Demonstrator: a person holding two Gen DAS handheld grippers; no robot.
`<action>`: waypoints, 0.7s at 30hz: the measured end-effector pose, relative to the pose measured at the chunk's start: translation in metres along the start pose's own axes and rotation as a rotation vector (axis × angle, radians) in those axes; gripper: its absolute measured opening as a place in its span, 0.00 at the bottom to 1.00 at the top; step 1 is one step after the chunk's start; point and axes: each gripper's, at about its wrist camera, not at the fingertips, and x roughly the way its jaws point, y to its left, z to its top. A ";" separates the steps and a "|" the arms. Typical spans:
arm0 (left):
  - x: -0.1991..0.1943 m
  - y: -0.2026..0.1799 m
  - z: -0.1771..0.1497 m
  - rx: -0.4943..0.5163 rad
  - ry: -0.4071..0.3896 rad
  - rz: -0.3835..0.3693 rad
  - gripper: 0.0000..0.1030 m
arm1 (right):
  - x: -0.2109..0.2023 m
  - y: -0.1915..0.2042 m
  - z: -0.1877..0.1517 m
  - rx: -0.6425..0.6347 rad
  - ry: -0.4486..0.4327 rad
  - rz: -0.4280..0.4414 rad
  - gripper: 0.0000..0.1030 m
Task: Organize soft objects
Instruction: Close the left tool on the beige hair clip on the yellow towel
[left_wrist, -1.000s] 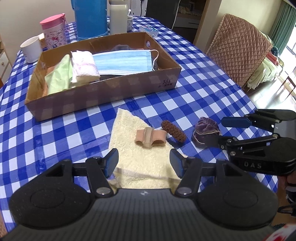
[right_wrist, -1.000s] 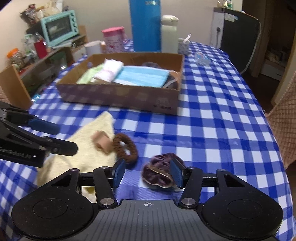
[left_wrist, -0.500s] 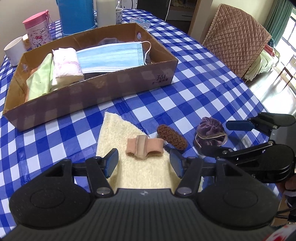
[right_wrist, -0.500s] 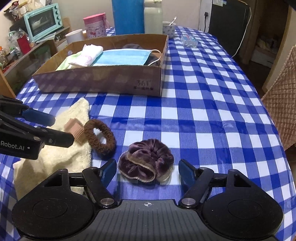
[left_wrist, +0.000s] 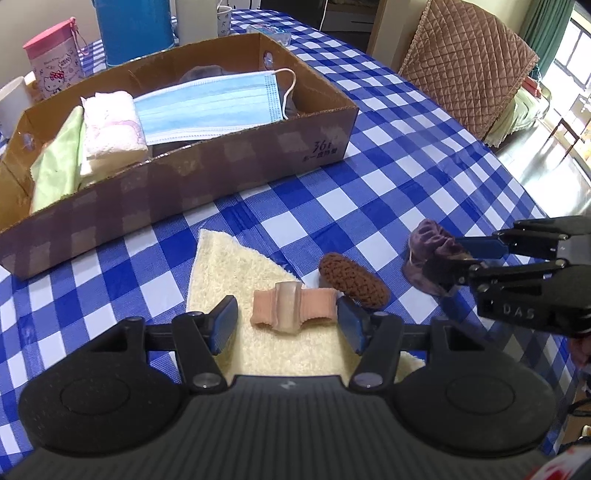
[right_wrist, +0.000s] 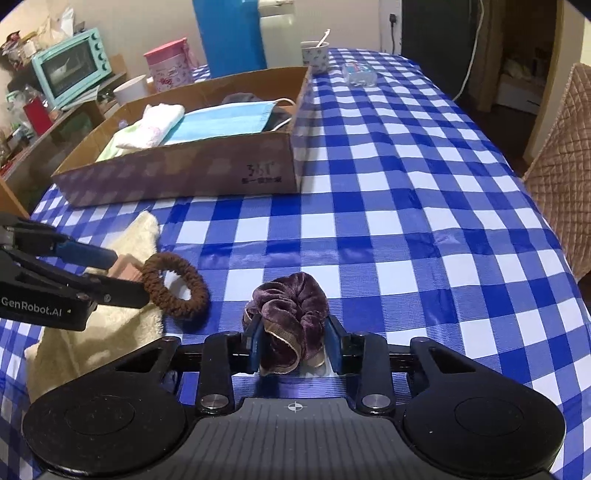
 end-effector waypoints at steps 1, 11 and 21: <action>0.002 0.000 0.000 -0.001 0.002 -0.005 0.50 | 0.000 -0.001 0.000 0.007 0.000 0.000 0.34; 0.004 -0.003 0.001 0.018 -0.016 -0.014 0.31 | -0.002 -0.004 0.000 0.029 0.001 0.003 0.34; -0.005 -0.003 0.001 0.029 -0.035 0.001 0.19 | -0.006 -0.003 0.002 0.018 -0.010 0.005 0.33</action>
